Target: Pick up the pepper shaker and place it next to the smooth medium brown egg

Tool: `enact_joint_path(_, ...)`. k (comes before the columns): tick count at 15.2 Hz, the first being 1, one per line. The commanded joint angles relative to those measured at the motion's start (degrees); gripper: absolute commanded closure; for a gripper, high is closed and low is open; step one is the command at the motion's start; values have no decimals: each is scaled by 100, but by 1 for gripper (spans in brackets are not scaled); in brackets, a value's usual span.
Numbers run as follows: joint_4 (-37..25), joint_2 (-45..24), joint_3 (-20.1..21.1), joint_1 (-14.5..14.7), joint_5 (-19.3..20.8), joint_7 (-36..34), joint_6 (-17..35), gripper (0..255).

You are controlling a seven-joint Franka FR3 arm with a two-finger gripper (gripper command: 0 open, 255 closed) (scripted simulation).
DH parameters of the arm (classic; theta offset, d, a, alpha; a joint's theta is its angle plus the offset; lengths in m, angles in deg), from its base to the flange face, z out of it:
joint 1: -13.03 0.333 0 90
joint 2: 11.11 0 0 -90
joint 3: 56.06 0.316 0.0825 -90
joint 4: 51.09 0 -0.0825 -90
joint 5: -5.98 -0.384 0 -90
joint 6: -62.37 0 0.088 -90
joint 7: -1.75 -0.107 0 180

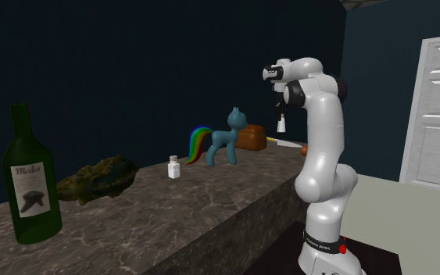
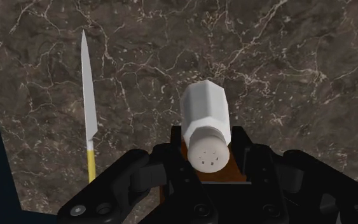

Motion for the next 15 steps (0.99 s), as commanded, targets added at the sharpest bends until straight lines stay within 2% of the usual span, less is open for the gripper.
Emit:
enact_joint_path(1,261,86,13,39,53,-35,192,255)
enact_joint_path(15,1675,378,62,149,233,-170,1359,255)
